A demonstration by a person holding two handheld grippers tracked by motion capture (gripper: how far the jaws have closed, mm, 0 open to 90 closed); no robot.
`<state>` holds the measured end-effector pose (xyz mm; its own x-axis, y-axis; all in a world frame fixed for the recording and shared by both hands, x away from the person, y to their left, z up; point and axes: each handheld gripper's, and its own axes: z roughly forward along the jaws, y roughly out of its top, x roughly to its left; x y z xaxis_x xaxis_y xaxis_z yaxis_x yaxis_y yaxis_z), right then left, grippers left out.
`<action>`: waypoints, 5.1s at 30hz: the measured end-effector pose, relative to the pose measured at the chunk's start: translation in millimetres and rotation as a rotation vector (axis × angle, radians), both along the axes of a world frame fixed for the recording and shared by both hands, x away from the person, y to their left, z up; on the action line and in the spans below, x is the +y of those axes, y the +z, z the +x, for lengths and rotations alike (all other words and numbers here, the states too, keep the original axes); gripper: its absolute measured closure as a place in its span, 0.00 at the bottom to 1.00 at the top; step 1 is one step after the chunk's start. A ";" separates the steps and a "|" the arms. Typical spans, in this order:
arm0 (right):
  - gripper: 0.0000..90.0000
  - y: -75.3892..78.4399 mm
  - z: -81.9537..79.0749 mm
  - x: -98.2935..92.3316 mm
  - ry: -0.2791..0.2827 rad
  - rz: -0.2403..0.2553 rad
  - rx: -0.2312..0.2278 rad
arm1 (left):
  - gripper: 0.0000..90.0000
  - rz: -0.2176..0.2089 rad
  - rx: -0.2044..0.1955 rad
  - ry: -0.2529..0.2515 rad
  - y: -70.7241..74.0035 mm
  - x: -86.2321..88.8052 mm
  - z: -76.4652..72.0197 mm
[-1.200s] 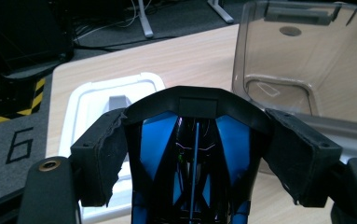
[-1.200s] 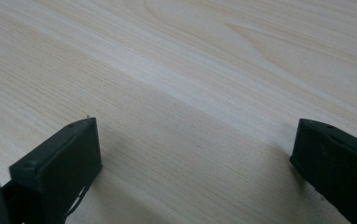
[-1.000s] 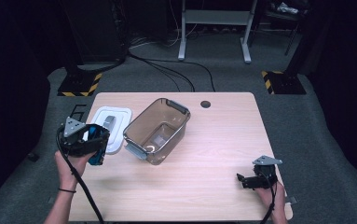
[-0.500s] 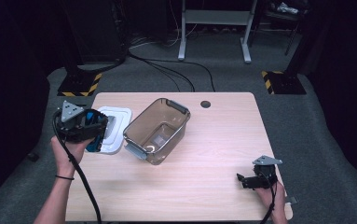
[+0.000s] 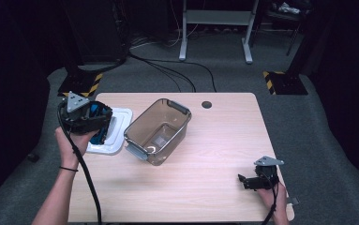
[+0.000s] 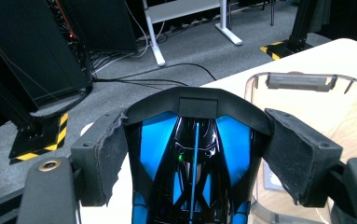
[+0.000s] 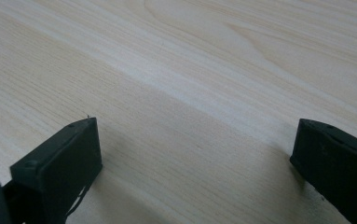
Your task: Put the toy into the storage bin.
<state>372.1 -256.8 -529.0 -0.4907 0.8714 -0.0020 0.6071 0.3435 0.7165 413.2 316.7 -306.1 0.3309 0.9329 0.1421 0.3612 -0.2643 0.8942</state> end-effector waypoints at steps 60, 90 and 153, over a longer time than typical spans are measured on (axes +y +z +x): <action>0.01 0.2 0.0 -0.1 0.001 0.001 0.004 | 0.28 0.022 -0.045 -0.149 31.5 -88.2 44.8; 0.01 0.1 -0.1 -0.1 0.000 0.001 0.002 | 0.28 -0.036 0.021 -0.209 -3.2 -115.2 51.8; 0.01 0.2 -0.3 0.0 0.001 -0.002 0.002 | 0.27 -0.080 0.265 -0.222 -100.0 -92.4 23.4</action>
